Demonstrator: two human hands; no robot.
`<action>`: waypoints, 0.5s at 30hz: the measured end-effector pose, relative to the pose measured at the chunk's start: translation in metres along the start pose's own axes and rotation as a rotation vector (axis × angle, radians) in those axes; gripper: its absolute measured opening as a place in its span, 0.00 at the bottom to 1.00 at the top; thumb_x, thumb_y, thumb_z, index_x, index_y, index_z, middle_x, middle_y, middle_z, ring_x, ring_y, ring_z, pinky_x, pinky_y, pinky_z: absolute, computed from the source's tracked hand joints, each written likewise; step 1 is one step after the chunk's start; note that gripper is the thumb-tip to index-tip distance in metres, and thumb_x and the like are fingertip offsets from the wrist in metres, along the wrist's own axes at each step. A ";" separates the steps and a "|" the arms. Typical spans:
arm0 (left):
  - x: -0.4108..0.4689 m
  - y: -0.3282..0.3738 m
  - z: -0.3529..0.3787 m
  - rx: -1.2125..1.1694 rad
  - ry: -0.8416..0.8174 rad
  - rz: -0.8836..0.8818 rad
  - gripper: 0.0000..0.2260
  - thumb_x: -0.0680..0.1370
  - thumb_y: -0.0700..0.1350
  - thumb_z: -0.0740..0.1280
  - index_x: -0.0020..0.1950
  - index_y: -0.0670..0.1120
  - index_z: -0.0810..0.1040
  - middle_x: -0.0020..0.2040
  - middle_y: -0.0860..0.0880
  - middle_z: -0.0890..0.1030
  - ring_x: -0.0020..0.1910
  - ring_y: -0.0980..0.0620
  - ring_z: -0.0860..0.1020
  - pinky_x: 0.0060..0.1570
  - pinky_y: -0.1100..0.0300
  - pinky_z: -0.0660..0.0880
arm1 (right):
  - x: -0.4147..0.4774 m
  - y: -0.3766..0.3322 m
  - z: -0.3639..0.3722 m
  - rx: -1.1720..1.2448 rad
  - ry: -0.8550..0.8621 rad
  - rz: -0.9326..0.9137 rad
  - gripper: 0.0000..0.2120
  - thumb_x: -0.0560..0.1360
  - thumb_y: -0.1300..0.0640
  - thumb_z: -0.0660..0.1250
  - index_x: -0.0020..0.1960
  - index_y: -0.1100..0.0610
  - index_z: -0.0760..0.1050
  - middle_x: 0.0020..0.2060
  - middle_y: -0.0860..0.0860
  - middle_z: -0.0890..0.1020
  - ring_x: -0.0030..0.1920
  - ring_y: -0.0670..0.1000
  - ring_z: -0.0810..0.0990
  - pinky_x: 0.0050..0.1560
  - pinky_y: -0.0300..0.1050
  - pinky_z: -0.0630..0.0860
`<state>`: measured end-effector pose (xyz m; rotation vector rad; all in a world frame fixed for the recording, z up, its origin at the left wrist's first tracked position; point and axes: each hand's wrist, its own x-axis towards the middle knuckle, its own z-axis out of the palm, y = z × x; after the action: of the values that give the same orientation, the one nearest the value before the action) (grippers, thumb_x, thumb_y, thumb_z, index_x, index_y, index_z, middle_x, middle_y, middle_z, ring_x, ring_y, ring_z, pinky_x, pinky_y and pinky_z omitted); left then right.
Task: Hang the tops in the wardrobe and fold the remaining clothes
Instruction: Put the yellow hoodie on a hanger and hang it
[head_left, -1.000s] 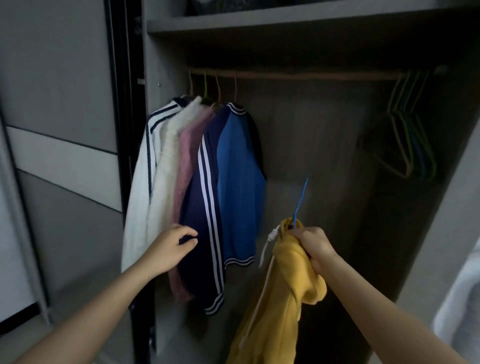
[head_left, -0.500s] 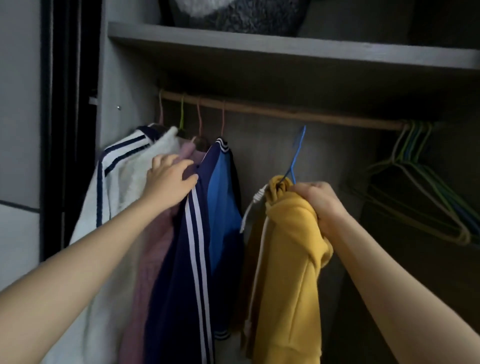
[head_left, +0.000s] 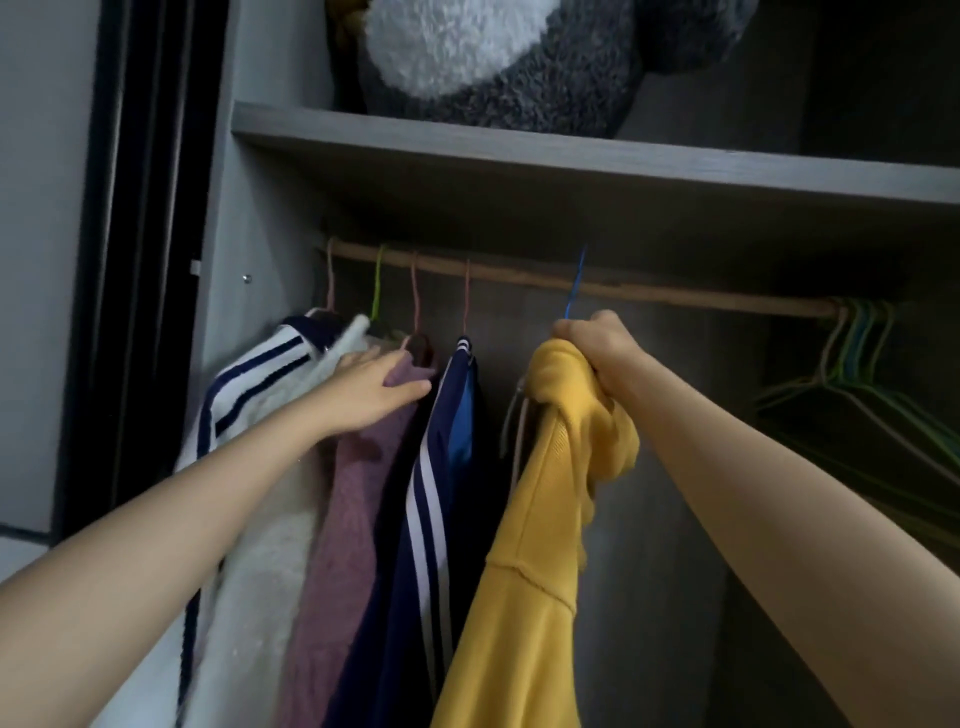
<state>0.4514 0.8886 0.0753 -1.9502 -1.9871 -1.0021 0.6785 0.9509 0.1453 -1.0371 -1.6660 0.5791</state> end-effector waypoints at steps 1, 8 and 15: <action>-0.001 -0.001 -0.002 -0.005 0.006 0.020 0.20 0.78 0.57 0.59 0.65 0.46 0.69 0.73 0.41 0.64 0.73 0.44 0.59 0.68 0.56 0.56 | 0.008 -0.002 0.006 -0.017 -0.014 -0.015 0.09 0.74 0.56 0.66 0.43 0.61 0.70 0.36 0.52 0.74 0.36 0.49 0.73 0.39 0.42 0.69; 0.001 -0.010 -0.007 -0.085 -0.017 0.092 0.29 0.79 0.57 0.58 0.76 0.46 0.56 0.77 0.49 0.52 0.72 0.57 0.53 0.59 0.71 0.51 | 0.053 0.007 0.051 -0.137 -0.128 -0.057 0.07 0.75 0.56 0.66 0.46 0.60 0.72 0.35 0.52 0.74 0.40 0.52 0.75 0.36 0.42 0.69; 0.007 -0.015 0.010 -0.080 -0.053 0.064 0.33 0.79 0.56 0.61 0.78 0.47 0.50 0.77 0.50 0.54 0.74 0.53 0.58 0.71 0.61 0.55 | 0.055 0.048 0.106 -0.117 -0.201 -0.069 0.18 0.77 0.63 0.63 0.29 0.57 0.66 0.28 0.52 0.70 0.30 0.48 0.68 0.25 0.34 0.64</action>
<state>0.4398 0.9015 0.0663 -2.0891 -1.9267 -1.0399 0.5920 1.0342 0.1000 -1.0274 -1.9244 0.5608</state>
